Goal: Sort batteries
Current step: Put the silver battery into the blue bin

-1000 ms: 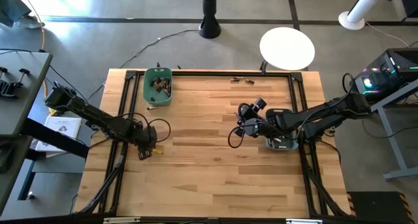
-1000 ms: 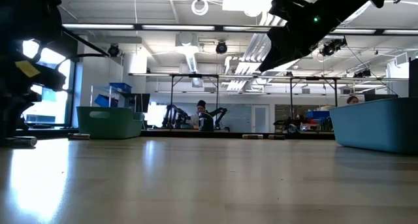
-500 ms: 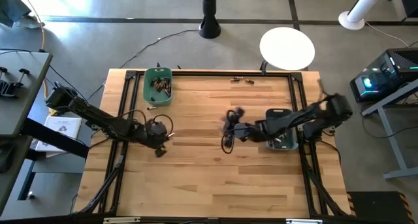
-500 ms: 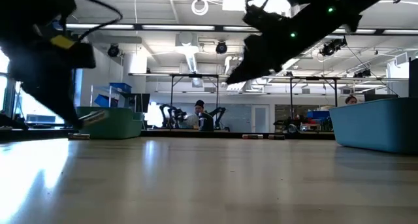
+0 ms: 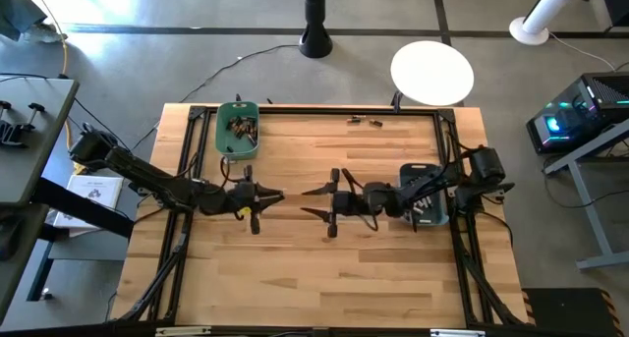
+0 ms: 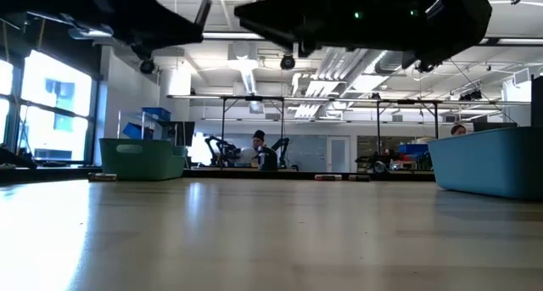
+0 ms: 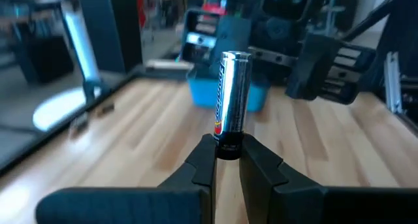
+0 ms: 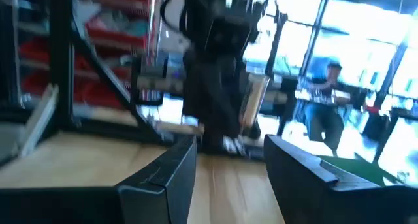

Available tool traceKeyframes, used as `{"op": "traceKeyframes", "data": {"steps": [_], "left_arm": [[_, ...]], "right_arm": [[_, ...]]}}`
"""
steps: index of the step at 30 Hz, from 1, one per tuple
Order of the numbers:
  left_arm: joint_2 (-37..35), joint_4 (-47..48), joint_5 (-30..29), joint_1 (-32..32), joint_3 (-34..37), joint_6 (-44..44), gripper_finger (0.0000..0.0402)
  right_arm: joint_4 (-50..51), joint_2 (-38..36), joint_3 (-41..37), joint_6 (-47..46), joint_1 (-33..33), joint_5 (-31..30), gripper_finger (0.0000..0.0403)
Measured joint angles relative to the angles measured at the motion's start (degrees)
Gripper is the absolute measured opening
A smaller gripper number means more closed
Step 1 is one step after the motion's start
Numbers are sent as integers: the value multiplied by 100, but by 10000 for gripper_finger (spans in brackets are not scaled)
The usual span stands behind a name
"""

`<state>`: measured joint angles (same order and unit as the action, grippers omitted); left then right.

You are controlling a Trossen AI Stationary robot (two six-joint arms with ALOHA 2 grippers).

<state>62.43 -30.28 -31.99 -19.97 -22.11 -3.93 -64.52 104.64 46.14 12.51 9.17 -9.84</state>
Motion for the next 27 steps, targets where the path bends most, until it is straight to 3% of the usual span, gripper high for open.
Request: {"op": "traceKeyframes", "data": {"steps": [6,13,17,22,27], "left_arm": [[444,-951,38,0,-2,616,29],[947,-1439,96,0,-7,763,29],[1015,-1466,114,-6,-7,763,29],[1015,-1485,89,-2,-7,875,29],[1017,-1487,59,2,-7,873,37]], "right_arm": [[71,-4,459,-323,-171,650,174],[1766,-4,1298,-657,-331,928,169],[2349,-4,1608,-508,-308,943,129],[2632,-11,1694,-486,-313,917,39],[2811,-71,1701,-393,-261,478,32]]}}
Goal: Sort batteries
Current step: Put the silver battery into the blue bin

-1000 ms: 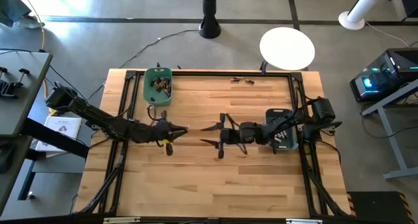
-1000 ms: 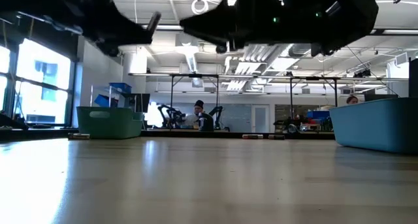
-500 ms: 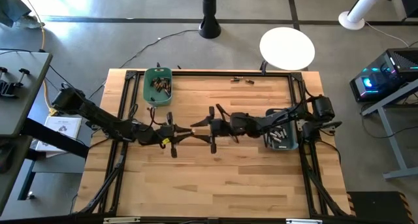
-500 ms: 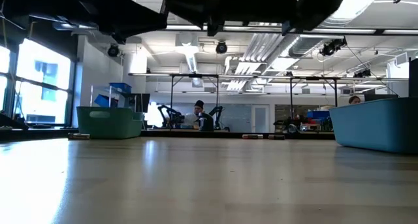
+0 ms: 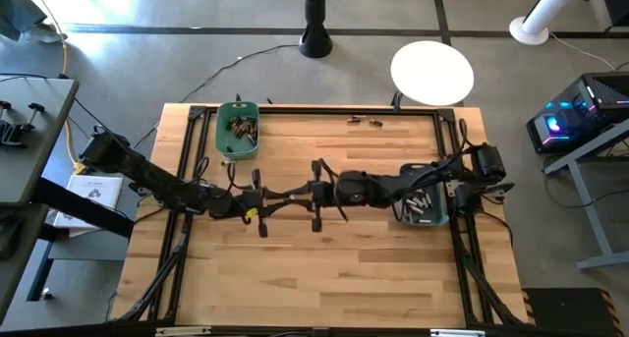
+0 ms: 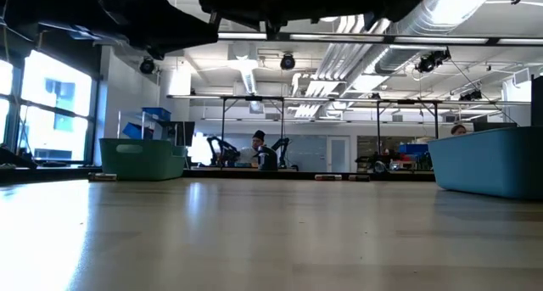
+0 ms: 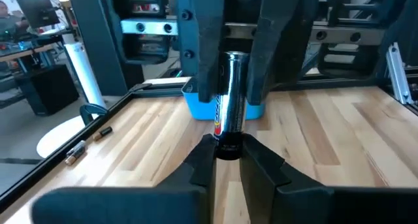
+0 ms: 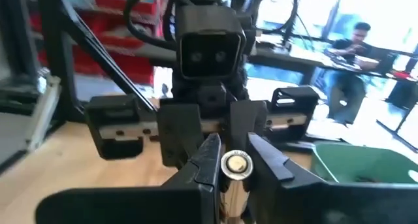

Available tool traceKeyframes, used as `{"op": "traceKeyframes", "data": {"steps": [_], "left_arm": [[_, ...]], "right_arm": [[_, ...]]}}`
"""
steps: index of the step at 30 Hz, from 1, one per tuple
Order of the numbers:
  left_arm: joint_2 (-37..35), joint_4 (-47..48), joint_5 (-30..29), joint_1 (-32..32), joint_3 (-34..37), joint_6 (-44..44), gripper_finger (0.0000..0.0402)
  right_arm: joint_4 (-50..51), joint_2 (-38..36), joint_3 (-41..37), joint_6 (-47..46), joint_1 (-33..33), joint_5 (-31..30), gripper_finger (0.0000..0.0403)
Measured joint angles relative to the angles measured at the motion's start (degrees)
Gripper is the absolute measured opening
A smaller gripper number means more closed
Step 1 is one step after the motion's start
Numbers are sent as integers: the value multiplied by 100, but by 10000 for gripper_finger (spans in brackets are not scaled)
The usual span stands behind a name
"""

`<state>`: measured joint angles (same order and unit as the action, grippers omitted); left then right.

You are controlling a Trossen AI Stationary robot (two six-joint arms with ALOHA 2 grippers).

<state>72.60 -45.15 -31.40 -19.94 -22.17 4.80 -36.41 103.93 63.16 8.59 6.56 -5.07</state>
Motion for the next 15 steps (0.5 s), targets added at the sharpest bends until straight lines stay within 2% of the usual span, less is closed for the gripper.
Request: {"op": "traceKeyframes", "data": {"steps": [3,8,11,15], "left_arm": [[-4,67,-7,7,-15,-174,75],[-13,621,19,66,-9,-711,138],[-11,859,31,128,-9,-926,159],[-11,920,35,191,-9,-1056,165]], "right_arm": [[701,-301,3,85,85,-560,32],[2779,-1201,-13,-50,301,-2194,32],[4682,-1820,-7,-1090,409,-2739,32],[7505,-2463,-7,-3368,378,-2949,32]]}}
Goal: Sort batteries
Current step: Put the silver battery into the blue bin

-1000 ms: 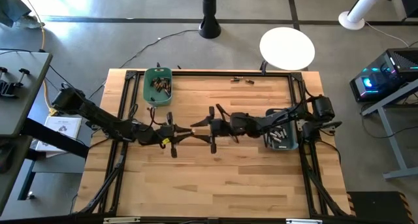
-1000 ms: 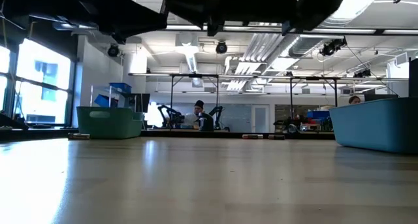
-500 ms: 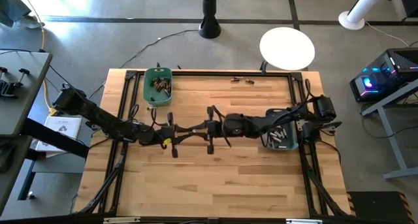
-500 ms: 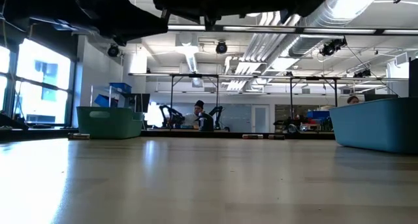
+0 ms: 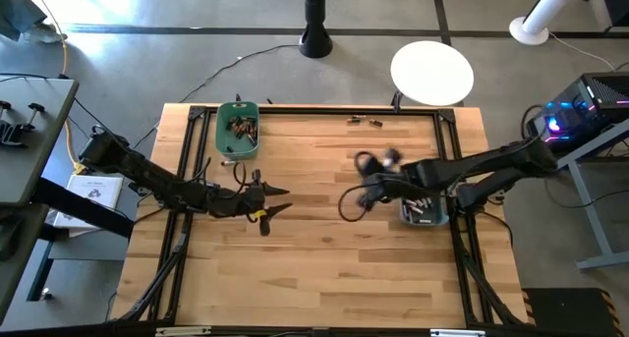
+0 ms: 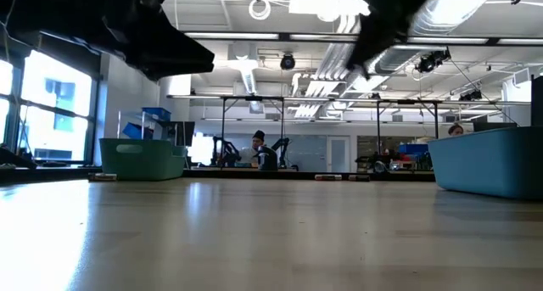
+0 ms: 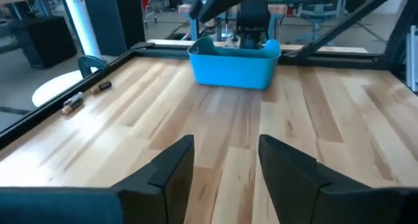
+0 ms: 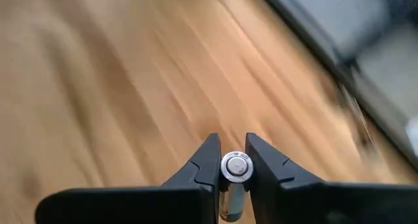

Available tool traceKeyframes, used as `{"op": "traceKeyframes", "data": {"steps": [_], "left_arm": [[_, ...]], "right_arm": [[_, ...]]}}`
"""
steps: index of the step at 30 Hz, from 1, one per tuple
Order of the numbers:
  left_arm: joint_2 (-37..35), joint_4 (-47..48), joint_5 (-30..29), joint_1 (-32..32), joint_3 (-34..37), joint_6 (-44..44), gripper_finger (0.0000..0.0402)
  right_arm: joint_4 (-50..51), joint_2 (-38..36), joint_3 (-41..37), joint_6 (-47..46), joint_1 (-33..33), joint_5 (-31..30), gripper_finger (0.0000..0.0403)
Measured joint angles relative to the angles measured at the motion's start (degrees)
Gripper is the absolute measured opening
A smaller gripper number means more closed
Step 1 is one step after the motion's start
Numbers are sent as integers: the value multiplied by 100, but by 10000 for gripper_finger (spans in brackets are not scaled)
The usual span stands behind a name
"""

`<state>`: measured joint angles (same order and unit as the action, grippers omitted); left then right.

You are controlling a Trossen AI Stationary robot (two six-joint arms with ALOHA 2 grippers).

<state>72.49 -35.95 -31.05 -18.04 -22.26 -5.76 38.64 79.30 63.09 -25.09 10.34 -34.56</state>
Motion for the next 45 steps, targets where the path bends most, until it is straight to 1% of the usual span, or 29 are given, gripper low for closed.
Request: {"op": "traceKeyframes", "data": {"steps": [3,6,8,9,12,19,23,26,31,34,37,42,45], "left_arm": [[0,3,-1,39,0,0,166],[0,7,0,52,0,31,167],[0,9,0,52,0,33,167],[0,9,0,52,0,33,167],[0,14,0,52,0,44,167],[2,18,0,52,0,98,168],[4,25,0,52,0,98,168],[4,23,0,52,0,94,168],[4,20,0,52,2,90,168],[4,20,0,52,2,88,168],[4,20,0,52,2,87,168],[4,20,1,52,2,-156,168],[4,20,2,52,2,-386,168]], "right_arm": [[1725,-291,-114,-1683,5,28,32],[2894,-514,-413,-3121,-2,226,32],[3326,-643,-676,-3820,-38,401,32],[3383,-689,-831,-4077,-45,467,32],[3220,-808,-1299,-4532,-153,746,32],[2014,-851,-2392,-4602,-585,1371,32],[1574,-851,-2785,-4560,-785,1632,35],[1506,-851,-2929,-4558,-894,1720,36],[1505,-853,-2955,-4538,-1004,1771,39],[1509,-853,-2955,-4354,-1034,1814,42],[1538,-851,-2959,-4335,-1055,1822,55],[1543,-851,-2957,-4291,-1070,1788,96],[1551,-851,-2957,-4213,-1070,1586,120]]}}
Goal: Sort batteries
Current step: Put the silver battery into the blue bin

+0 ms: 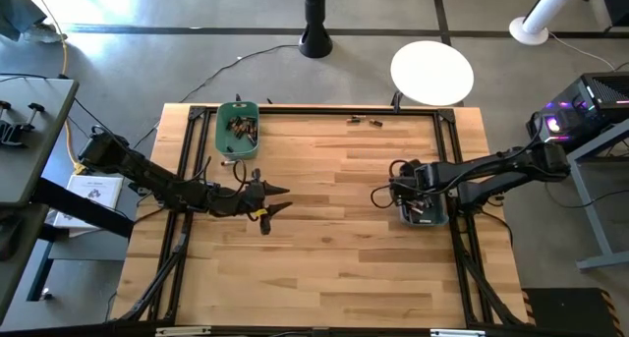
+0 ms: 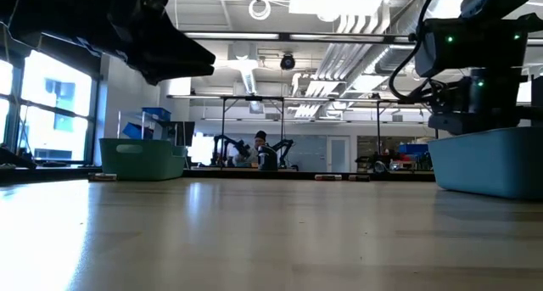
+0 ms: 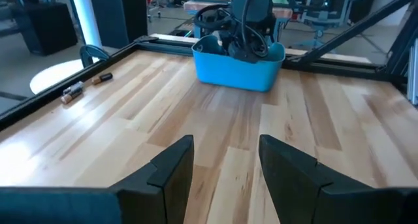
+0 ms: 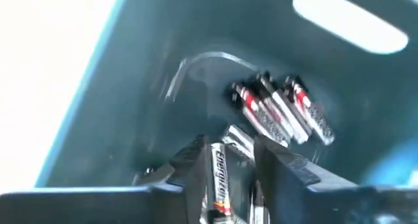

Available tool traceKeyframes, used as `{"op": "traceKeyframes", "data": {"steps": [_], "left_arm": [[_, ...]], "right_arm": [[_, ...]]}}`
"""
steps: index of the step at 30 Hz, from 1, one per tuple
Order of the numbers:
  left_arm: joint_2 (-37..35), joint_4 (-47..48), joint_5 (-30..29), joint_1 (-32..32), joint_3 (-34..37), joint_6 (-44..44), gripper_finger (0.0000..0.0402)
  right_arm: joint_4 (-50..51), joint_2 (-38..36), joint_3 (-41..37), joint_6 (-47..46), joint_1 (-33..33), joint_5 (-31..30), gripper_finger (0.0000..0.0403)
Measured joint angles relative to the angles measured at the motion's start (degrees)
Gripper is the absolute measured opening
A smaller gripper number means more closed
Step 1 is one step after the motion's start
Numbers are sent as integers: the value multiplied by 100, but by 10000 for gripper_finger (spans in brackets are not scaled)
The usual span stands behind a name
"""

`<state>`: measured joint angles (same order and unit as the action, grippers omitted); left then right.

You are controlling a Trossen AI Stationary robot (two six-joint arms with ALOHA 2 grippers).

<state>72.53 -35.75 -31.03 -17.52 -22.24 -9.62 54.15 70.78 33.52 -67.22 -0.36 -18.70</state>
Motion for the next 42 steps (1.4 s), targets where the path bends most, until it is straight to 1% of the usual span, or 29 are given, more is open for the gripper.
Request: {"op": "traceKeyframes", "data": {"steps": [3,6,11,13,15,16,18,21,23,25,28,30,32,34,37,39,42], "left_arm": [[0,-2,-2,0,0,-67,168],[0,-9,-1,27,0,-78,168],[0,115,-2,249,-74,-146,168],[0,396,-12,430,-207,-310,168],[0,1053,-126,675,-416,-714,168],[0,1555,-155,823,-558,-996,168],[0,2878,-145,1143,-920,-1674,168],[0,5249,20,1586,-1523,-2719,168],[0,6602,220,1793,-1827,-3356,168],[0,7652,408,1895,-1992,-3902,168],[0,8725,754,1978,-1923,-4759,168],[0,9152,922,2031,-1746,-5260,168],[0,9282,918,2087,-1517,-5603,168],[0,9202,798,2144,-1330,-5812,168],[0,9091,356,2225,-1117,-6051,166],[0,9096,145,2333,-1001,-6200,158],[0,9060,-35,2498,-836,-6318,133]], "right_arm": [[163,0,74,215,0,-109,137],[691,-66,340,280,55,-365,141],[1575,-289,1128,292,358,-1388,141],[1628,-372,1464,380,528,-1906,142],[1525,-438,1717,636,729,-2424,142],[1361,-465,1821,805,831,-2690,142],[862,-474,1950,1220,1017,-3187,142],[-197,-451,1931,2010,1246,-3541,142],[-1056,-438,1754,2586,1339,-3582,142],[-1896,-383,1535,3152,1411,-3563,142],[-2847,-294,1199,3767,1504,-3534,142],[-3332,-250,990,3999,1535,-3524,142],[-3621,-249,790,4145,1548,-3516,142],[-3816,-251,670,4183,1547,-3515,142],[-3818,-252,602,4183,1539,-3514,142],[-3810,-254,595,4188,1539,-3514,142],[-3839,-254,595,4288,1539,-3514,142]]}}
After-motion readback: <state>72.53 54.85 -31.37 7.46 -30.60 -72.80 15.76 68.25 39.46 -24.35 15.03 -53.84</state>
